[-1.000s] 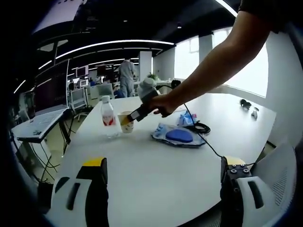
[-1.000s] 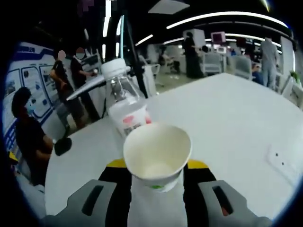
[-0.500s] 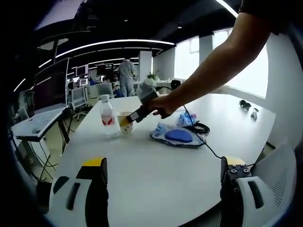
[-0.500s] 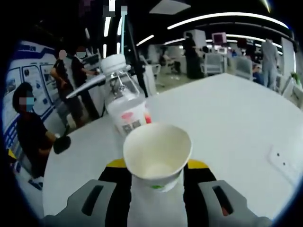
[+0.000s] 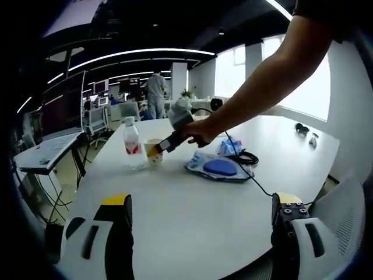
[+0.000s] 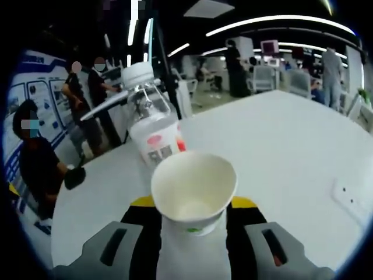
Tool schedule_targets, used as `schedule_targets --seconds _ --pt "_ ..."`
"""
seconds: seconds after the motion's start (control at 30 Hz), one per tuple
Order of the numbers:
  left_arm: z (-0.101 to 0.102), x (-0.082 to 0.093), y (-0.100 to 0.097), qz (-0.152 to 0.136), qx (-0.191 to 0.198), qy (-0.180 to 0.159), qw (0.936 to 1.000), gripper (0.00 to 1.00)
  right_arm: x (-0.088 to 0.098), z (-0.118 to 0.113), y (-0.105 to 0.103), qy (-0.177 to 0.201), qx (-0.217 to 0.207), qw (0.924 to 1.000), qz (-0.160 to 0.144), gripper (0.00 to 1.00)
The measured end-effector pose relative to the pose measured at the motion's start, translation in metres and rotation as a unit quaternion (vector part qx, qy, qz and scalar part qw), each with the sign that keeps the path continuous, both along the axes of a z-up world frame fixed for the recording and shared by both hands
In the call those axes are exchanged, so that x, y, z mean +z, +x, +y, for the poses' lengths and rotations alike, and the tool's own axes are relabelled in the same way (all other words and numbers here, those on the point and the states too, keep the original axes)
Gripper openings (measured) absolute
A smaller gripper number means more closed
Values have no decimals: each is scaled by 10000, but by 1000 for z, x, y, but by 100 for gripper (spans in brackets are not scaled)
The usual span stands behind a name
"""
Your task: Arrange the tabletop items into an orderly group along one side of the table until the central work area is clear of visible clutter.
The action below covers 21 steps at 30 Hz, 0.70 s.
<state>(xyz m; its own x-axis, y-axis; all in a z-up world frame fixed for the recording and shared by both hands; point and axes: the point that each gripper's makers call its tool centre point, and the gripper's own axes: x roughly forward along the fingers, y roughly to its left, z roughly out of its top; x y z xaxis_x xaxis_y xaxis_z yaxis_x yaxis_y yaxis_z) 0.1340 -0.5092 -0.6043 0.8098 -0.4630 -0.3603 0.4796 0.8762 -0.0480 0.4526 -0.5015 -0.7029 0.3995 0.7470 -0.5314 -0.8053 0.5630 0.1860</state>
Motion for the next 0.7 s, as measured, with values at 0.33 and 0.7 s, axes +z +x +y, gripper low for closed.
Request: schedule_targets --seconds 0.33,0.7 --pt "1 2 1 -37 12 -16 10000 99 -2 -1 1 -11 18 10000 9 40" --pt "0 0 1 -4 -18 10 10000 99 -3 -1 -7 -46 127 9999 81 42"
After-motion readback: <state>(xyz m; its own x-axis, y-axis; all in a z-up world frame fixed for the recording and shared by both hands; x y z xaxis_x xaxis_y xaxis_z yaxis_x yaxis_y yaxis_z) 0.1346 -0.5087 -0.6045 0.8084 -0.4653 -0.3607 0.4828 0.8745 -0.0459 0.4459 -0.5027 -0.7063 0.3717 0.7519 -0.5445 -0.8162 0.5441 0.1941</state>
